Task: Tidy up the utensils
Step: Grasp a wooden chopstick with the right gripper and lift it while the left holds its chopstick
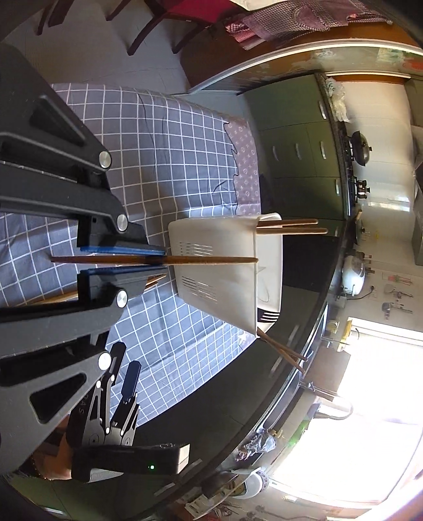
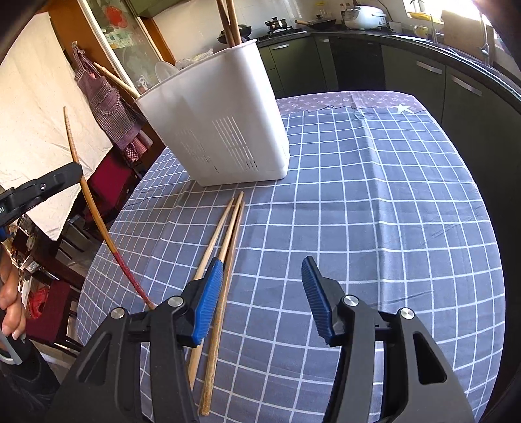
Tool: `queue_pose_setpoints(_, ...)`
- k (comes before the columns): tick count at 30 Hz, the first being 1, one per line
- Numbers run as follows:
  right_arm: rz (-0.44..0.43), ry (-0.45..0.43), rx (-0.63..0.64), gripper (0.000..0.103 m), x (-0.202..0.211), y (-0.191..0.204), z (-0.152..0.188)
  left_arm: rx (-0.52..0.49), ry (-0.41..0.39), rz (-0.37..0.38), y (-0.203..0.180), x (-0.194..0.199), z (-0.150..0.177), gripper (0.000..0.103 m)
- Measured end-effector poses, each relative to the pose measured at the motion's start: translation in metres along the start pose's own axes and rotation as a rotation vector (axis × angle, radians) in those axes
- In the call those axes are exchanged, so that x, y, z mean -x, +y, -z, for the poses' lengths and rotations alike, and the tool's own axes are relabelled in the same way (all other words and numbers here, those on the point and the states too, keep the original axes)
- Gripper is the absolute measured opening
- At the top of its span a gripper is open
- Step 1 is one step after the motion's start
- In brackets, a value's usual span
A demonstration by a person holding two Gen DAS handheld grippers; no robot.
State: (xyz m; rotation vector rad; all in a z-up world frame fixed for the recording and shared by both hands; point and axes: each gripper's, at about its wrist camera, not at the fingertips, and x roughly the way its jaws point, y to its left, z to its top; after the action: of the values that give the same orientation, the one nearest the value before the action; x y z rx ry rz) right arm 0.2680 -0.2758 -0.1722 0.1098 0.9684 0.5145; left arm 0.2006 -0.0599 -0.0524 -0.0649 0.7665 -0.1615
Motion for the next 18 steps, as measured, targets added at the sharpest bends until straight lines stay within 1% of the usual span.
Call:
queue_pose_setpoints(2, 0.021, 0.015, 0.039, 0.037, -0.008, 0.009, -0.004, -0.002, -0.008, 0.002, 0.001, 0.000, -0.001, 0.006)
queue_pose_setpoints(5, 0.049, 0.056, 0.096, 0.027, -0.025, 0.024, -0.006, 0.003, -0.012, 0.012, 0.002, -0.001, -0.001, 0.006)
queue_pose_setpoints(8, 0.058, 0.088, 0.126, 0.023, -0.040, 0.034, -0.005, -0.001, -0.015, 0.019, 0.002, -0.001, 0.000, 0.006)
queue_pose_setpoints(10, 0.077, 0.093, 0.139, 0.021, -0.046, 0.039, -0.004, -0.004, -0.015, 0.022, 0.002, -0.001, 0.001, 0.006)
queue_pose_setpoints(18, 0.110, 0.125, 0.175, 0.020, -0.060, 0.045, -0.004, -0.011, -0.011, 0.034, 0.002, -0.001, 0.003, 0.006)
